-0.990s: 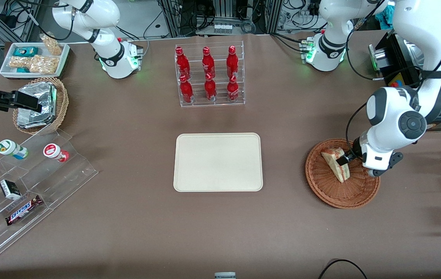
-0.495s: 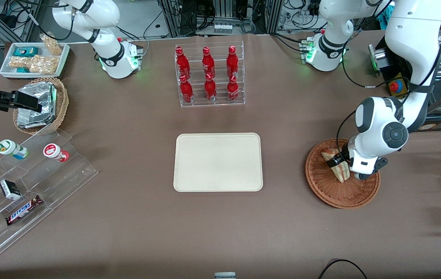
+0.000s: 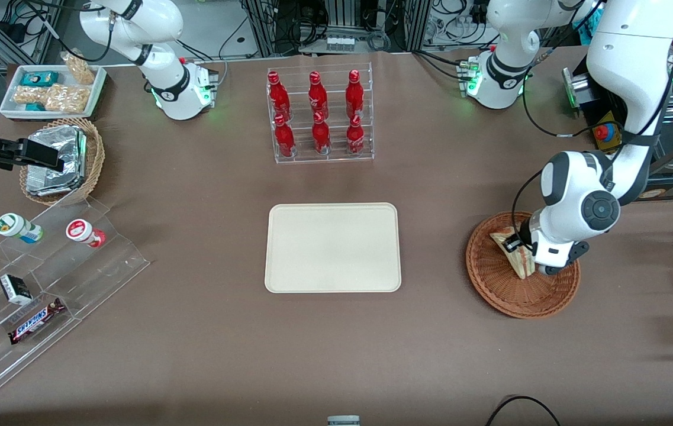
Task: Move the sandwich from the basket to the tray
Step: 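Close the left gripper on the wrapped sandwich, then lift the sandwich and carry it with the left gripper to the tray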
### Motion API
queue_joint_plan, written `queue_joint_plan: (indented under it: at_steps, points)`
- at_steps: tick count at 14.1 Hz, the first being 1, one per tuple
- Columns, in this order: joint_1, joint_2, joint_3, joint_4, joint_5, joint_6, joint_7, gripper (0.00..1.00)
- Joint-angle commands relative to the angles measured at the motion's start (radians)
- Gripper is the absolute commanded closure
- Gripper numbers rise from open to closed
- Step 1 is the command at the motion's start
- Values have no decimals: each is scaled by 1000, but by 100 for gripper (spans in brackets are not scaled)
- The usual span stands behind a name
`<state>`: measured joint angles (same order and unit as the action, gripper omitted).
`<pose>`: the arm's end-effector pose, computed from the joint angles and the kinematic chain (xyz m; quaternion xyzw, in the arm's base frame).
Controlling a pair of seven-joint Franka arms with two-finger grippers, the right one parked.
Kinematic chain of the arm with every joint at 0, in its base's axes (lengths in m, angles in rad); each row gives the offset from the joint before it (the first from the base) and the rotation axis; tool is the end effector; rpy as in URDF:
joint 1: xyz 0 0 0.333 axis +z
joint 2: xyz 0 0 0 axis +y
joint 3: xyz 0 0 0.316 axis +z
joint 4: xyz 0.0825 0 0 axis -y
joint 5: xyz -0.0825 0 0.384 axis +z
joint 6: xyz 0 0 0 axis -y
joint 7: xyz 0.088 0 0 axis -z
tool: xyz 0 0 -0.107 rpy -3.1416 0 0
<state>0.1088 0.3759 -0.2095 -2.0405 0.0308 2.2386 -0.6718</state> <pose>0.5749 -0.0555 0.2476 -0.9576 -0.2742 0.0885 0.0064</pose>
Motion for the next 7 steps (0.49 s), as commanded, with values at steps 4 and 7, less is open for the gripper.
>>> queue_joint_plan:
  at_steps: [4, 7]
  points:
    - [-168, -22, -36, 174, 8, -177, -2, 88]
    - [-396, 122, -33, 300, 12, -169, -17, 88]
